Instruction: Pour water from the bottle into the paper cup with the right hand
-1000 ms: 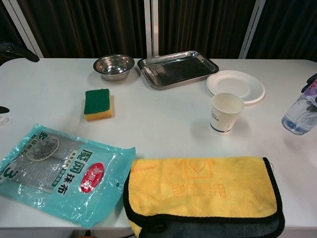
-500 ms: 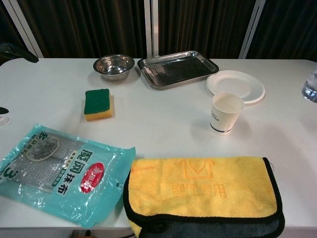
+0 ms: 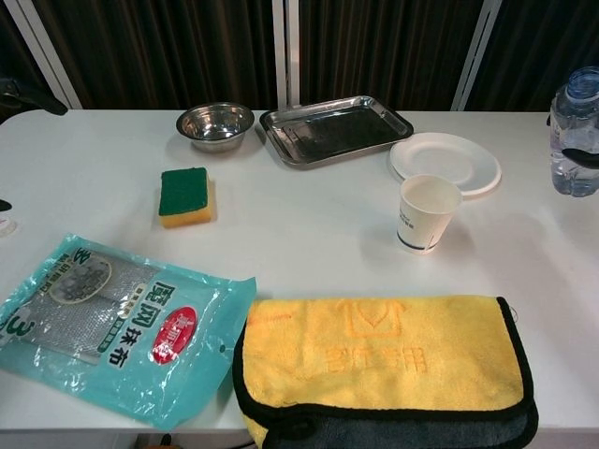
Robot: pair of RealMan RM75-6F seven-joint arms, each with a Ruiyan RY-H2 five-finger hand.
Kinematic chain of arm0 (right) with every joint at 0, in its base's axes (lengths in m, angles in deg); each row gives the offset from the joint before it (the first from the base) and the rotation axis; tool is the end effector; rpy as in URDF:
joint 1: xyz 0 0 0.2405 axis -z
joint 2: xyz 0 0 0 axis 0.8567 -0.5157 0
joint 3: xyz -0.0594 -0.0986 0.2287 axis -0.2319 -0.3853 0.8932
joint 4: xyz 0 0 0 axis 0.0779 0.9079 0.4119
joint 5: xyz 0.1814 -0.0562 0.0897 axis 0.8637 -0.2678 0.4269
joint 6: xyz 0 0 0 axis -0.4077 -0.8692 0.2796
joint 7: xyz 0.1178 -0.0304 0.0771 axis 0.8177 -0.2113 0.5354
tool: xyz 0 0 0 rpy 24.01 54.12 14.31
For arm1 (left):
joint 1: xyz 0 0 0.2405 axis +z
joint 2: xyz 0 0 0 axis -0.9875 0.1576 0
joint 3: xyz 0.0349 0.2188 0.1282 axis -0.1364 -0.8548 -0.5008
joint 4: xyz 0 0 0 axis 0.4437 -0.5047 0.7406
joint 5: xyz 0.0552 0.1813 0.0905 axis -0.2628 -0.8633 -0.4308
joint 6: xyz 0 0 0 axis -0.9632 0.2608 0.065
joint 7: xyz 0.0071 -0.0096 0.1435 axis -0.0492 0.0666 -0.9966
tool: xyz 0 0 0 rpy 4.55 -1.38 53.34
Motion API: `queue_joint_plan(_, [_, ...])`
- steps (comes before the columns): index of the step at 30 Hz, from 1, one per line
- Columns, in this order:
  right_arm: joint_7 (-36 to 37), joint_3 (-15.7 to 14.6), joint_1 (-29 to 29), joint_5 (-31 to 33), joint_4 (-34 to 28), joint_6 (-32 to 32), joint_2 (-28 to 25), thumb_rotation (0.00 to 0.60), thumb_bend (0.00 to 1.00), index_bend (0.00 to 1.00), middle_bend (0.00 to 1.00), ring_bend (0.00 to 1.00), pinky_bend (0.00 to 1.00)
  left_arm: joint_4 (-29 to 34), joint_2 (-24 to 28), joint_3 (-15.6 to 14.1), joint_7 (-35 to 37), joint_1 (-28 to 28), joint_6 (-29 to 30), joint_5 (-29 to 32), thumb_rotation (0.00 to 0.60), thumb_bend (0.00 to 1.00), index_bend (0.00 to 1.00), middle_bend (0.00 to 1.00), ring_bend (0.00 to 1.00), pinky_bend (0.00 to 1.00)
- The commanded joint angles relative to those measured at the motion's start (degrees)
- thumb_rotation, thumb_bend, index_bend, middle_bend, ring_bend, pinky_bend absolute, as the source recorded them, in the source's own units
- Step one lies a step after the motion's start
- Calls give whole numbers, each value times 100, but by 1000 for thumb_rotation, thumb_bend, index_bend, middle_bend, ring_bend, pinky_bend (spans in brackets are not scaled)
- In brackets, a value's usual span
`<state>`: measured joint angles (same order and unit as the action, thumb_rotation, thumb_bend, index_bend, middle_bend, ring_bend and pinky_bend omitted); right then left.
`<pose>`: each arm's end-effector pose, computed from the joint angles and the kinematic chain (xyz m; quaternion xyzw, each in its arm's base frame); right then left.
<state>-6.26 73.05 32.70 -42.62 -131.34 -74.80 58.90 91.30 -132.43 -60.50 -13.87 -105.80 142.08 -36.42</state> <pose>-0.3036 -0.3256 0.0668 0.6234 -0.4479 0.4702 0.4355 -0.2495 0.2599 0.0824 -0.7356 -0.3348 -0.4342 0.3980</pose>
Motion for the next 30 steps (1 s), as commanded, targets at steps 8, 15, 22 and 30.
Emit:
queue_joint_plan(8, [-369, -233, -329, -377, 588, -60, 416, 600, 543, 739, 545, 403, 436, 1, 37, 16, 38, 22, 14, 33, 594, 133, 187, 171, 125, 168])
queue_joint_plan(15, [-728, -283, -508, -456, 662, -18, 464, 600, 549, 741, 545, 403, 435, -54, 18, 23, 99, 22, 25, 27, 596, 133, 186, 171, 125, 167])
queue_joint_plan(22, [-1168, -320, -718, -496, 610, 150, 458, 600, 571, 741, 548, 403, 436, -108, 2, 39, 186, 61, 95, 44, 596, 132, 186, 171, 124, 167])
queue_joint_plan(30, [-1718, -394, -879, -565, 513, 241, 381, 600, 571, 741, 547, 403, 437, -184, 5, 33, 285, 100, 193, 0, 594, 132, 186, 172, 125, 167])
